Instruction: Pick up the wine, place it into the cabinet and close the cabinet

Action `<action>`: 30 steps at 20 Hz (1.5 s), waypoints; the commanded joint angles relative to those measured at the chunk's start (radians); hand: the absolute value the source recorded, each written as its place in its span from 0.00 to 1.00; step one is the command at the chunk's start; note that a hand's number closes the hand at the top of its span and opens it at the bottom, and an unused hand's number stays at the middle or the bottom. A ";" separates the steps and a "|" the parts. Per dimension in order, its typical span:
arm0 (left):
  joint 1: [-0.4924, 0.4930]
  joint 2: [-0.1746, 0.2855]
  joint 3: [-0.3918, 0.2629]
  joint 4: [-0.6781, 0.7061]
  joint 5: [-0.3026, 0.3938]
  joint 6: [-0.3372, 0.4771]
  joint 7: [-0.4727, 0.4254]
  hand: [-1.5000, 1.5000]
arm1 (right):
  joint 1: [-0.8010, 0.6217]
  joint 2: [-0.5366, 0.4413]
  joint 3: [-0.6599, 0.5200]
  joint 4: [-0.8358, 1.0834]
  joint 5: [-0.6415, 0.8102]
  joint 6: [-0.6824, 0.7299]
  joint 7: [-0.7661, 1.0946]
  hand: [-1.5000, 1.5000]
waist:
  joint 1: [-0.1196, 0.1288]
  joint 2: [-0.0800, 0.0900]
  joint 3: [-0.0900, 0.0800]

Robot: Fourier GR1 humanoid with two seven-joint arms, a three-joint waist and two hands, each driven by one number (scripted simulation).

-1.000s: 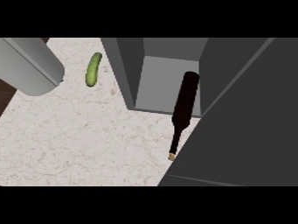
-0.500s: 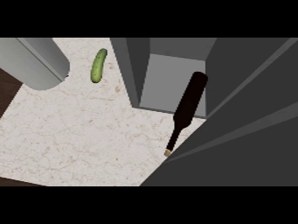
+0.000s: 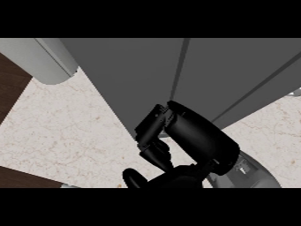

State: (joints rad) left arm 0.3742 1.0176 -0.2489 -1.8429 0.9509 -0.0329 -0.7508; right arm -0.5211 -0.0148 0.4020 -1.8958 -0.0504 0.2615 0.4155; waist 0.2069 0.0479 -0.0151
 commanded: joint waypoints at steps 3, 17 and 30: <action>-0.035 -0.007 -0.005 -0.005 -0.004 -0.002 0.009 1.00 | -0.257 0.014 -0.074 0.238 0.058 -0.128 -0.001 1.00 | 0.030 0.012 0.002; -0.082 -0.012 -0.003 0.025 -0.002 -0.011 0.032 1.00 | -0.525 0.015 -0.264 0.649 -0.059 -0.236 -0.029 1.00 | 0.029 0.033 0.009; -0.069 -0.033 -0.007 0.051 0.002 -0.007 0.030 1.00 | -0.471 -0.081 -0.276 0.759 -0.130 -0.210 -0.074 1.00 | -0.031 0.041 0.009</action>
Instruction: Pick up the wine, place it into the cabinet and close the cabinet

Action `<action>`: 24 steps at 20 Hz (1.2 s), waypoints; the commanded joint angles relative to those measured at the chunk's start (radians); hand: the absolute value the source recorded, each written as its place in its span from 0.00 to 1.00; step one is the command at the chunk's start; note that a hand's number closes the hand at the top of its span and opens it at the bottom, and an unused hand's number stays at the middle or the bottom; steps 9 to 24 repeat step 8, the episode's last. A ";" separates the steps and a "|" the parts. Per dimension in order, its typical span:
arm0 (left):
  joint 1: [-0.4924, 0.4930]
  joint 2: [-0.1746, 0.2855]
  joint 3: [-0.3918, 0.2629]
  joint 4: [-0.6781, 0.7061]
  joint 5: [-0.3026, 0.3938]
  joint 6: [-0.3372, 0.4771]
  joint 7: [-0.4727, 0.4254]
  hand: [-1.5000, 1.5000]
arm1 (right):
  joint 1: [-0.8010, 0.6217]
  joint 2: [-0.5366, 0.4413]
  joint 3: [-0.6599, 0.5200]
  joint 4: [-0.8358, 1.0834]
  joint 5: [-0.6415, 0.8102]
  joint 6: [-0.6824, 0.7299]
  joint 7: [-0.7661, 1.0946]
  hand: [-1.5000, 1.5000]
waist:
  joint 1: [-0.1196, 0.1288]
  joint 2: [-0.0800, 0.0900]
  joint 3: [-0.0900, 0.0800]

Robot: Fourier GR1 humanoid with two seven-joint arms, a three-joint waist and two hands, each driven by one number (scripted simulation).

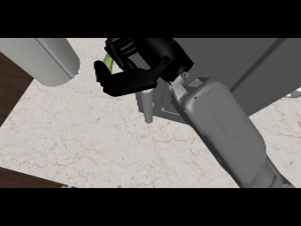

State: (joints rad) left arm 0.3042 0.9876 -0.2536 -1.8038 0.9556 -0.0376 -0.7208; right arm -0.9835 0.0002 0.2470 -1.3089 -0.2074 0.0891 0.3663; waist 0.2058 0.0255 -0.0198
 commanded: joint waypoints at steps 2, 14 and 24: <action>0.014 -0.009 -0.007 -0.001 -0.002 0.000 -0.004 1.00 | 0.015 -0.113 -0.123 0.183 0.018 -0.014 -0.053 1.00 | -0.030 0.060 0.017; 0.008 -0.017 0.000 0.010 -0.013 0.008 -0.017 1.00 | 0.009 -0.114 -0.122 0.216 0.001 0.019 -0.103 1.00 | -0.047 0.060 0.015; 0.008 -0.017 0.000 0.010 -0.013 0.008 -0.017 1.00 | 0.009 -0.114 -0.122 0.216 0.001 0.019 -0.103 1.00 | -0.047 0.060 0.015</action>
